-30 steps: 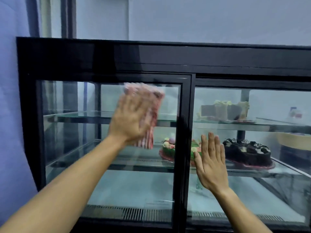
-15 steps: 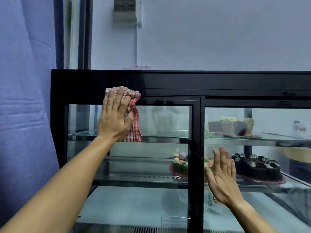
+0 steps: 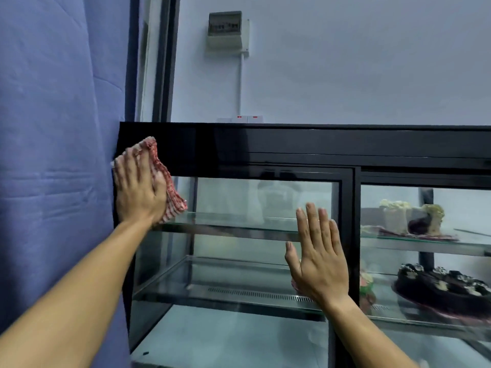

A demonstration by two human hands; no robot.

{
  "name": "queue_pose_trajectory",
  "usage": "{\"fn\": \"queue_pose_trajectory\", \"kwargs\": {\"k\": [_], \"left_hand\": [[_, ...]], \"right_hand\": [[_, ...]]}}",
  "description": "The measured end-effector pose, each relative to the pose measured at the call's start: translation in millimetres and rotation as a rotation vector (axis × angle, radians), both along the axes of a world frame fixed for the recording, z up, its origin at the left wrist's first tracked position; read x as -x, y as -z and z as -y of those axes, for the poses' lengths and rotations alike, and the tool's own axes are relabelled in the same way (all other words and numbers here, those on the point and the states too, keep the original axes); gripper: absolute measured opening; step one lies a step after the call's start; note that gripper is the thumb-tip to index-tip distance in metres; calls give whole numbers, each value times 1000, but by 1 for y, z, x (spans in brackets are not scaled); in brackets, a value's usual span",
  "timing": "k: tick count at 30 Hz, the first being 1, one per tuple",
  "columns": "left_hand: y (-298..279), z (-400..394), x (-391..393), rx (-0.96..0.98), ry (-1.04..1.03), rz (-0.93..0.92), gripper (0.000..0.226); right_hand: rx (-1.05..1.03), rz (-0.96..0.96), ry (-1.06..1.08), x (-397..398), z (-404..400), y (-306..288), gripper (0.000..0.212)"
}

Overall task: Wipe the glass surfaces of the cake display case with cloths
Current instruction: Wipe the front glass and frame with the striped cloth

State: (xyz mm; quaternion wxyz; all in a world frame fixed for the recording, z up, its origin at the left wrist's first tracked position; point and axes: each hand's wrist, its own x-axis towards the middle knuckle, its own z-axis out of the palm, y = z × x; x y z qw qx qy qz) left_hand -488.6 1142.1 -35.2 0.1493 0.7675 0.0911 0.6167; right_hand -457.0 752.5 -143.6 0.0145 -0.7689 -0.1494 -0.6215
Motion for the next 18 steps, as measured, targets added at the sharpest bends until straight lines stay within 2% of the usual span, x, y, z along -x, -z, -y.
{"fn": "queue_pose_trajectory", "kwargs": {"k": [3, 5, 9, 12, 15, 16, 18], "left_hand": [[-23, -23, 6, 111, -14, -39, 76], [-40, -8, 3, 66, -34, -17, 76], [-58, 74, -9, -211, -21, 83, 72], [-55, 146, -17, -536, 50, 134, 69], [-48, 166, -24, -804, 120, 137, 65], [-50, 157, -25, -818, 136, 154, 64], [-52, 131, -26, -718, 138, 181, 64]], "right_hand": [[-2, 14, 3, 0, -1, 0, 73], [-5, 19, 21, 0, -1, -1, 73], [-5, 23, 23, 0, -3, 0, 73], [-12, 30, 32, 1, -3, 0, 73], [-3, 44, 31, 0, -2, 0, 73], [-1, 52, 27, -1, -1, 0, 73], [1, 56, 31, -1, -1, 0, 73]]}}
